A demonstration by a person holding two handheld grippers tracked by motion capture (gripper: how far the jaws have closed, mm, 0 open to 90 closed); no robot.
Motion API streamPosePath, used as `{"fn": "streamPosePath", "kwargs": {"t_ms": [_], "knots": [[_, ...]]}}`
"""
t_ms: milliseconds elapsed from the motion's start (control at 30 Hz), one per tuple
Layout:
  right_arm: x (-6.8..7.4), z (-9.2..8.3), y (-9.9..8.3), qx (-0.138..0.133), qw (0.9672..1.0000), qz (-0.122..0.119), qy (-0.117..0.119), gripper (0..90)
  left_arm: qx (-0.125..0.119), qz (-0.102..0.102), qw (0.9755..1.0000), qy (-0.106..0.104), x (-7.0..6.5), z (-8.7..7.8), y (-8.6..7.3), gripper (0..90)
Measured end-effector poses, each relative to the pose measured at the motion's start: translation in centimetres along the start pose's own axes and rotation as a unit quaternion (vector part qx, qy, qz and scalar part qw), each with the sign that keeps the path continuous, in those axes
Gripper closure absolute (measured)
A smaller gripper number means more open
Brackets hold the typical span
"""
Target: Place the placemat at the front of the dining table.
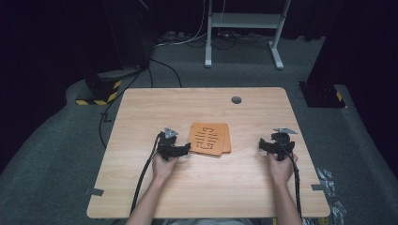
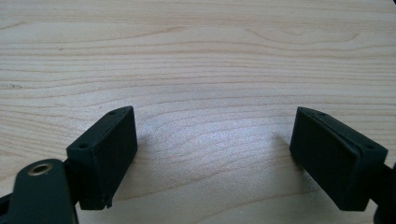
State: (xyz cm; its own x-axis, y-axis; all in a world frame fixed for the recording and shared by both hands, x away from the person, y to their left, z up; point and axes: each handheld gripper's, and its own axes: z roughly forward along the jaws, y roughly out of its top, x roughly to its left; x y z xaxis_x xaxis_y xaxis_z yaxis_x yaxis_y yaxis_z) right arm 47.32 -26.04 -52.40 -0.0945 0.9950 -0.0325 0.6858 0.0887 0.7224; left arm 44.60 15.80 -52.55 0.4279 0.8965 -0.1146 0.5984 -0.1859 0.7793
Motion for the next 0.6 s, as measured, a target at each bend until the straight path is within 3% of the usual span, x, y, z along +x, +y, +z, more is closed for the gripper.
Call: {"fn": "streamPosePath", "kwargs": {"t_ms": [267,600], "knots": [[0.01,0.01,0.01,0.0,1.0,0.0,0.0,14.9,0.002,-0.002,1.0,-0.002,0.01,0.03,0.0,22.9],[0.0,0.0,0.0,0.0,1.0,0.0,0.0,14.9,0.011,0.015,0.9998,0.011,-0.31,0.2,0.04,23.5]]}}
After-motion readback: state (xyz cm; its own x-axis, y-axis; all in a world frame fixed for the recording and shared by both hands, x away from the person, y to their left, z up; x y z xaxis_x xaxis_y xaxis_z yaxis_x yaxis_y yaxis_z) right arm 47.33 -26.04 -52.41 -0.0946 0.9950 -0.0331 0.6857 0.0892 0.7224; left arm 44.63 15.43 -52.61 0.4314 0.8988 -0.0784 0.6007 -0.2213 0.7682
